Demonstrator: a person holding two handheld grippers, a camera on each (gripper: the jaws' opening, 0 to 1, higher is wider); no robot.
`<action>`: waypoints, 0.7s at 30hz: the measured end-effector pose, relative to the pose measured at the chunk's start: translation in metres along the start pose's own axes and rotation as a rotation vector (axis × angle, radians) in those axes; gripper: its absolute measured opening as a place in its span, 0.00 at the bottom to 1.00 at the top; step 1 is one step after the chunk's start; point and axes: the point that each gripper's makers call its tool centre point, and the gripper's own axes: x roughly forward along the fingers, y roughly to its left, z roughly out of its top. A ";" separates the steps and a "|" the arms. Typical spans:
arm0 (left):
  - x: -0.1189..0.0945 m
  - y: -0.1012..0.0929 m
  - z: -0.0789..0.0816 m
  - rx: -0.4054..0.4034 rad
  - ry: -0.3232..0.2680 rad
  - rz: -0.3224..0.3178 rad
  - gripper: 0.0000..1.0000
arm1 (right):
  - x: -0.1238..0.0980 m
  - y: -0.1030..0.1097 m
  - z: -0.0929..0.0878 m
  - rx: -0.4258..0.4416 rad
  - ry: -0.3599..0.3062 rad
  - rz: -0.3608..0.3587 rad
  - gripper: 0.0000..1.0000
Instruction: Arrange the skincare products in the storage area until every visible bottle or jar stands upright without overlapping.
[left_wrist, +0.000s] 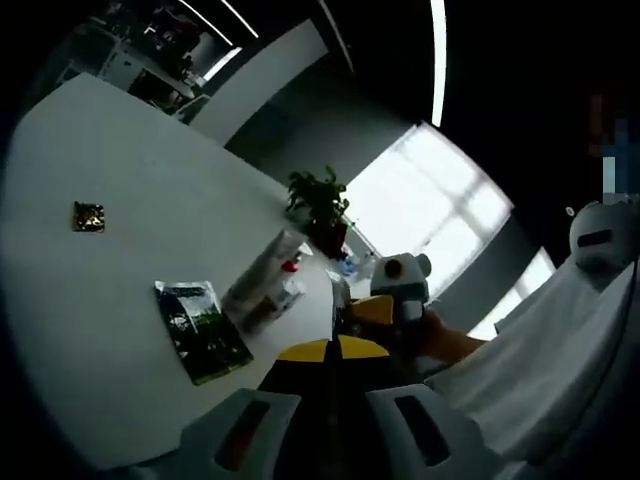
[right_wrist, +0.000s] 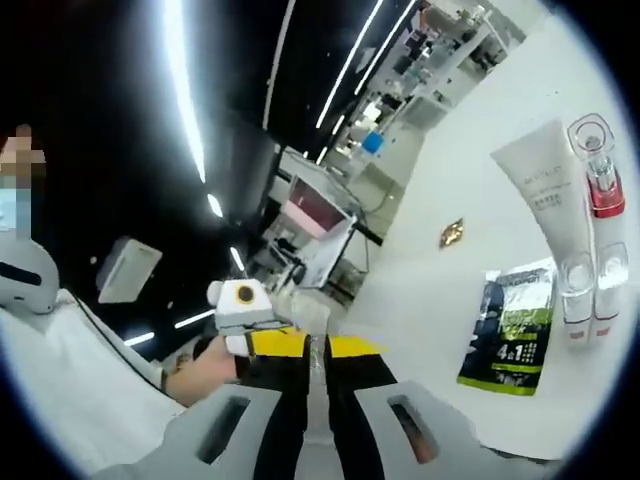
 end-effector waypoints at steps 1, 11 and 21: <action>0.000 0.001 0.000 -0.007 -0.003 0.002 0.00 | 0.001 0.001 -0.001 -0.004 0.005 0.000 0.11; 0.001 0.014 -0.005 -0.086 -0.023 0.024 0.00 | 0.000 -0.007 -0.014 -0.142 0.070 -0.056 0.43; -0.003 0.030 -0.005 -0.186 -0.057 0.053 0.00 | -0.004 -0.030 -0.039 -0.381 0.212 -0.161 0.63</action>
